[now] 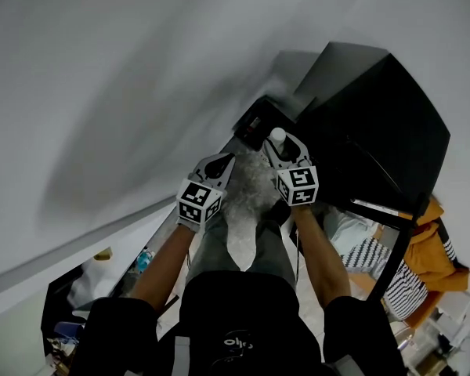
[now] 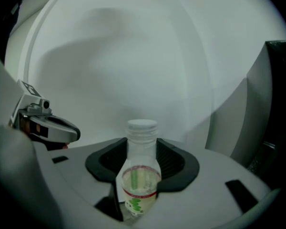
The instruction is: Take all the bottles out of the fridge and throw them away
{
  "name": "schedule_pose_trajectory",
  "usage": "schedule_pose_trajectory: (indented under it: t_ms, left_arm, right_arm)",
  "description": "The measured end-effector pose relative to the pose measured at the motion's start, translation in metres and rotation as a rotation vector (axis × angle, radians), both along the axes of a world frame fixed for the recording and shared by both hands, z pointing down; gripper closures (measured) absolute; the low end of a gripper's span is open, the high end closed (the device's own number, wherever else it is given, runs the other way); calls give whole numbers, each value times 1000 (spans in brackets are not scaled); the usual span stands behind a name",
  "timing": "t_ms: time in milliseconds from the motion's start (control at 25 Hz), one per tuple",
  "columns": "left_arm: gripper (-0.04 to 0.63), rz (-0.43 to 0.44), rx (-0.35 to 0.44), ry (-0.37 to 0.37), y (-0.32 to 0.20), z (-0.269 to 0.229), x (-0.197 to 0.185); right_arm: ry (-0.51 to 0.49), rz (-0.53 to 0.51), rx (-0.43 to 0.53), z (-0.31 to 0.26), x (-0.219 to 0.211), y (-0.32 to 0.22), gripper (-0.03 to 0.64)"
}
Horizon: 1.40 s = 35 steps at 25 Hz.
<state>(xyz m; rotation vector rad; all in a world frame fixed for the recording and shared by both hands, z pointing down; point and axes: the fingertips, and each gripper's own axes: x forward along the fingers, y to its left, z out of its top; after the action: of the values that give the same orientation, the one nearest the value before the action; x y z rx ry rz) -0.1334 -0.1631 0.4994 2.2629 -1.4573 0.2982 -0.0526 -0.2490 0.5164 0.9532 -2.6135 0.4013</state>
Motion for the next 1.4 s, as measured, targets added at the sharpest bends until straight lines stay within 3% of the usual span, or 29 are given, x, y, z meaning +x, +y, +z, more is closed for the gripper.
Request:
schedule_pose_trajectory:
  t_ms: [200, 720, 1400]
  left_arm:
    - [594, -1, -11, 19, -10, 24, -1]
    - [594, 17, -19, 37, -41, 129, -20]
    - [594, -9, 47, 17, -70, 335, -26]
  right_arm:
    - [-10, 45, -8, 29, 6, -22, 422]
    - [-47, 155, -6, 173, -12, -80, 422]
    - [-38, 186, 32, 422, -27, -109, 420]
